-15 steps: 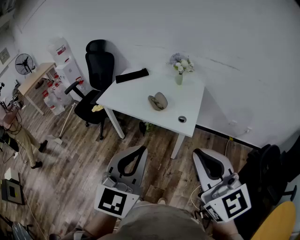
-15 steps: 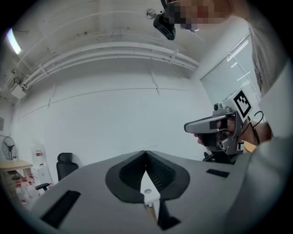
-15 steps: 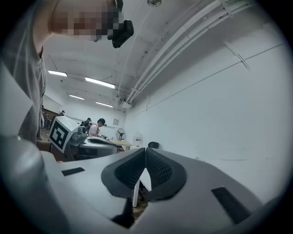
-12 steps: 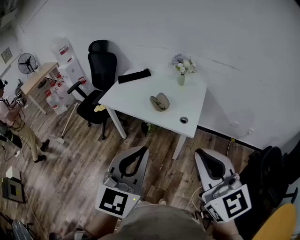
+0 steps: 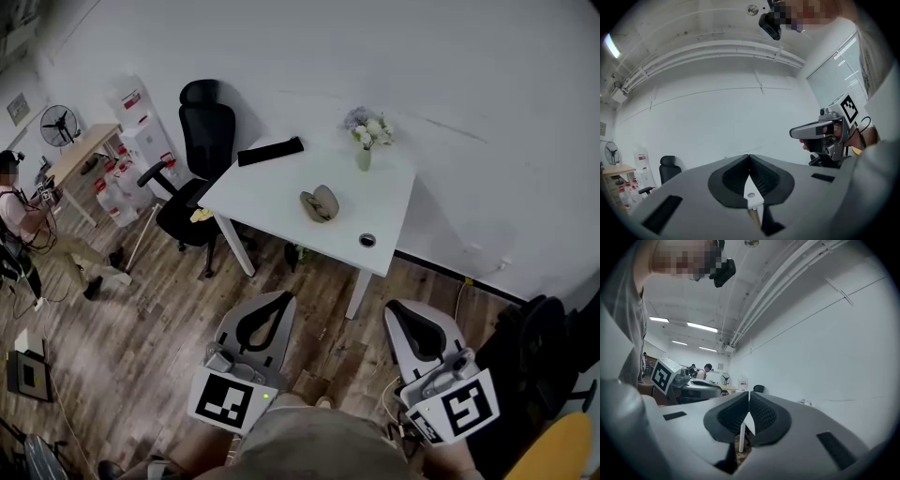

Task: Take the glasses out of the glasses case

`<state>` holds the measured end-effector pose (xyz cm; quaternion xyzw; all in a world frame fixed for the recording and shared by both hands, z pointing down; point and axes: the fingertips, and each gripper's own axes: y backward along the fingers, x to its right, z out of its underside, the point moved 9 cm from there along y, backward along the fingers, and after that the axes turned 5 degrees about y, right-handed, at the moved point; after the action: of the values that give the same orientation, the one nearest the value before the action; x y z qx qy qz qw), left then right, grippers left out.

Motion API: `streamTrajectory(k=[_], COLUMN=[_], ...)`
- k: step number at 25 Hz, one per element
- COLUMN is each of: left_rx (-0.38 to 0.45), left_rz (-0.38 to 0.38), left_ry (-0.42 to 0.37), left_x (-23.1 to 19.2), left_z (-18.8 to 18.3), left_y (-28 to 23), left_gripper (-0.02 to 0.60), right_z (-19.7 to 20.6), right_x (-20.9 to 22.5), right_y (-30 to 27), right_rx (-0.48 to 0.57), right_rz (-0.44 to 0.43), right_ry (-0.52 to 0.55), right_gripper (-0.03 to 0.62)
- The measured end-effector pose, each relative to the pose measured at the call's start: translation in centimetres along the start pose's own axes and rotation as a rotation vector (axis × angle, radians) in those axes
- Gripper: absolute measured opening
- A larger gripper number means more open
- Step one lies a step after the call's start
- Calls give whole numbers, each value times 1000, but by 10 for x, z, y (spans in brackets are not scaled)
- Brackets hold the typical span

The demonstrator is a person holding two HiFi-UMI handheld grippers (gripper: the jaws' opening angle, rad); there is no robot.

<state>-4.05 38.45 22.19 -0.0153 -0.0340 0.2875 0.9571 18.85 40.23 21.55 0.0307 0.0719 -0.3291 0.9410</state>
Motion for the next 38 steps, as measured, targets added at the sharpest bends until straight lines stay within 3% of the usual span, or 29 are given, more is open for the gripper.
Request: streamTrajectory(k=[5, 6, 7, 8, 21, 38], left_rx=[-28, -31, -33, -34, -22, -78], left_rz=[-1, -1, -2, -2, -15, 23], left_ry=[-7, -18, -28, -34, 24, 58], left_x=[-1, -3, -3, -4, -30, -146], left_z=[8, 10, 11, 12, 29, 45], left_y=[-5, -7, -8, -10, -51, -165], left_gripper=[15, 15, 15, 15, 15, 15], right_z=[5, 7, 9, 12, 38, 63], right_x=[6, 7, 8, 10, 36, 101], right_y=[0, 0, -1, -2, -40, -195], right_rx=[-5, -25, -46, -62, -94, -206], right_rz=[30, 38, 42, 43, 39, 12], right_ry=[-14, -13, -10, -6, 9, 14], right_gripper=[38, 74, 175, 198, 199, 199])
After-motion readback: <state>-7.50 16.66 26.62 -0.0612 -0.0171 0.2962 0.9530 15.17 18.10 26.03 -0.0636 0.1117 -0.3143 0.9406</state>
